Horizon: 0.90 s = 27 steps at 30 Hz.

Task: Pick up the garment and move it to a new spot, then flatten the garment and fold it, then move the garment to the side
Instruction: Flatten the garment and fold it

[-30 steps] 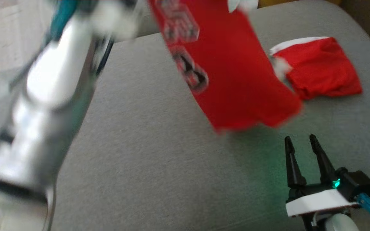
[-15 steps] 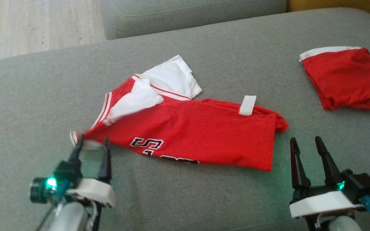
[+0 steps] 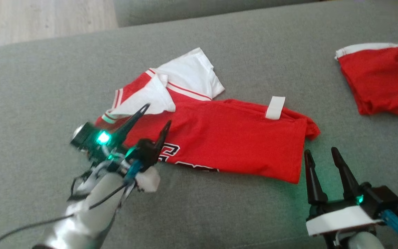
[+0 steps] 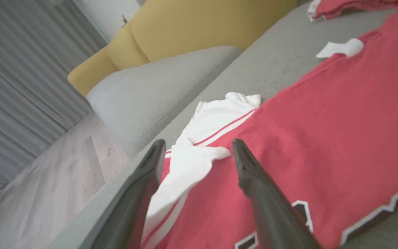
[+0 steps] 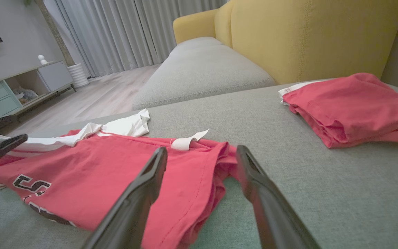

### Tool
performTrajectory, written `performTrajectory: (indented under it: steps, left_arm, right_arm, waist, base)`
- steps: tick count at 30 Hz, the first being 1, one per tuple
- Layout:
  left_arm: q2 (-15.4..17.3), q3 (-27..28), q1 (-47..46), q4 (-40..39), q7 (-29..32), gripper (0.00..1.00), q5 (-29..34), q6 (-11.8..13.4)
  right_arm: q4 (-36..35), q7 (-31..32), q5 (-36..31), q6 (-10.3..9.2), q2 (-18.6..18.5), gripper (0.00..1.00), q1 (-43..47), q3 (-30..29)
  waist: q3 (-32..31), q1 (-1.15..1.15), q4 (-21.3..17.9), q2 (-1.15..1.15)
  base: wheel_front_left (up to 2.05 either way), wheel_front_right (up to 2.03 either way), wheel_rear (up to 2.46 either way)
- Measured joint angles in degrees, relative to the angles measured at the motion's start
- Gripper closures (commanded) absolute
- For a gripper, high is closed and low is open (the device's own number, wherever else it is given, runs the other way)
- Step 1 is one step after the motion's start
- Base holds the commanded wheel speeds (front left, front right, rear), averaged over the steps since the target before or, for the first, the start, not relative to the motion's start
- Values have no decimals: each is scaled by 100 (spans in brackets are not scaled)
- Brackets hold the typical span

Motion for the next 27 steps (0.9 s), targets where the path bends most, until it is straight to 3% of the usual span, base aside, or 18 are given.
performTrajectory:
  steps: [7,17,18,19,20,21,22,23,24,27]
  left_arm:
    - [-280,-411,-699,866,114,0,521,76]
    - [-431,-354,-1218,1794,-57,1,427,341]
    - [-448,-354,-1228,1864,-83,13,405,342]
    - [-458,-355,-1229,1929,-100,40,393,343]
    - [-475,-354,-1229,1995,-125,56,375,343]
    - [-492,-354,-1229,2054,-149,56,361,347]
    - [-500,-354,-1229,2093,-178,69,335,359]
    - [-516,-354,-1232,2103,-208,91,318,372]
    - [-548,-358,-1240,2109,-247,100,318,377]
    - [-637,-365,-1271,2086,-308,100,232,376]
  right_arm:
    - [-14,0,-51,-1,0,0,-272,54]
    - [-21,0,-48,0,0,0,-427,63]
    - [-21,0,-48,0,0,0,-427,62]
    - [-18,0,-48,0,0,0,-427,63]
    - [-14,0,-48,0,0,0,-427,65]
    - [-14,0,-48,0,0,0,-427,67]
    - [-14,0,-48,0,0,0,-427,68]
    - [-14,0,-48,0,0,0,-427,67]
    - [-14,0,-48,0,0,0,-427,64]
    - [-13,0,-87,0,0,0,-426,54]
  waist:
    - [421,1,-145,0]
    - [651,0,-300,0]
    - [648,0,-298,0]
    - [643,0,-297,0]
    - [636,0,-298,0]
    - [628,0,-300,0]
    - [620,0,-299,0]
    - [611,0,-295,0]
    - [598,0,-289,0]
    - [553,0,-256,0]
  base:
    - [0,0,0]
    - [0,0,0]
    - [0,0,0]
    - [0,0,0]
    - [0,0,0]
    - [0,0,0]
    - [0,0,0]
    - [0,0,0]
    - [0,0,0]
    - [0,0,0]
